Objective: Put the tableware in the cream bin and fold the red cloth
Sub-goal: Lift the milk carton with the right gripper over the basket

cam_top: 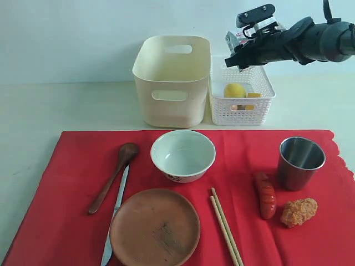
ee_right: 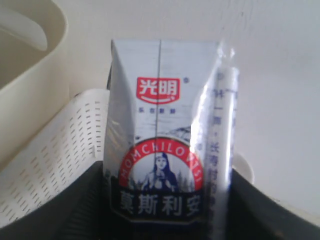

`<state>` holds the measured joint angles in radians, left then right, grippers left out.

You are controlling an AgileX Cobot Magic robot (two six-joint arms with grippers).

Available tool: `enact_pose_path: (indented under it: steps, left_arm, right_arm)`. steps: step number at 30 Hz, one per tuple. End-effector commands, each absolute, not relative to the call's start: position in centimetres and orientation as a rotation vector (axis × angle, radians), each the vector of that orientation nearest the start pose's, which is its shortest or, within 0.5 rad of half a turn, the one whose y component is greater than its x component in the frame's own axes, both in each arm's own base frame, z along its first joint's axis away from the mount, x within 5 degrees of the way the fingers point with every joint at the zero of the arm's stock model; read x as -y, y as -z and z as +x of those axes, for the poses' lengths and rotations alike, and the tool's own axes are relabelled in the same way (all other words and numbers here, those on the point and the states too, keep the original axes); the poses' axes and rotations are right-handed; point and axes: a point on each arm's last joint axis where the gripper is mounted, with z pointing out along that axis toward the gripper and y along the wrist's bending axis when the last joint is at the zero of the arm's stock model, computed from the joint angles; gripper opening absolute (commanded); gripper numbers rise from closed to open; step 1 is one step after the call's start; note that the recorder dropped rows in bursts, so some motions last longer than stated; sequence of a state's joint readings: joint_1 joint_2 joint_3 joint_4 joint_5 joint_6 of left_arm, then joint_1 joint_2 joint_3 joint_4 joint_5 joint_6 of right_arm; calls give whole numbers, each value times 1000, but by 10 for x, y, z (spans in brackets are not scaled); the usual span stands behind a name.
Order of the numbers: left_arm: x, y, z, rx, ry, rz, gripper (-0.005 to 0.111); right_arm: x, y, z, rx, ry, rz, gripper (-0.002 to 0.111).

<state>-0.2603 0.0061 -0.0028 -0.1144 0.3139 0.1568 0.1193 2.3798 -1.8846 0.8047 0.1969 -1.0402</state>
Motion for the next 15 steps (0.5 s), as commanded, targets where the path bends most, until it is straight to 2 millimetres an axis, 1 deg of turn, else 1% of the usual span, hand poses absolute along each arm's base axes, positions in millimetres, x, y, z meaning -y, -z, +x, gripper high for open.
enact_pose_path:
  steps: [1, 3, 4, 6, 9, 12, 13, 15]
  left_arm:
    - [17, -186, 52, -1767, 180, 298, 0]
    - [17, -186, 52, -1767, 180, 298, 0]
    - [17, -186, 52, -1767, 180, 298, 0]
    - [17, -186, 52, -1767, 180, 298, 0]
    - [17, -186, 52, -1767, 180, 298, 0]
    - [17, -186, 52, -1767, 180, 298, 0]
    - [17, -186, 52, -1767, 180, 298, 0]
    - [17, -186, 52, -1767, 180, 298, 0]
  right_arm:
    - [-73, -170, 546, -2015, -14, -471, 2]
    - [-73, -165, 547, -2020, -7, -472, 6]
    - [-71, -158, 548, -2020, 11, -459, 10]
    - [-71, -146, 550, -2035, 18, -456, 14]
    - [-70, -143, 550, -2039, 21, -454, 17]
    - [-70, -144, 550, -2037, 24, -452, 33]
    - [-70, -143, 550, -2037, 24, -452, 42]
    - [-71, -143, 550, -2041, 18, -456, 54]
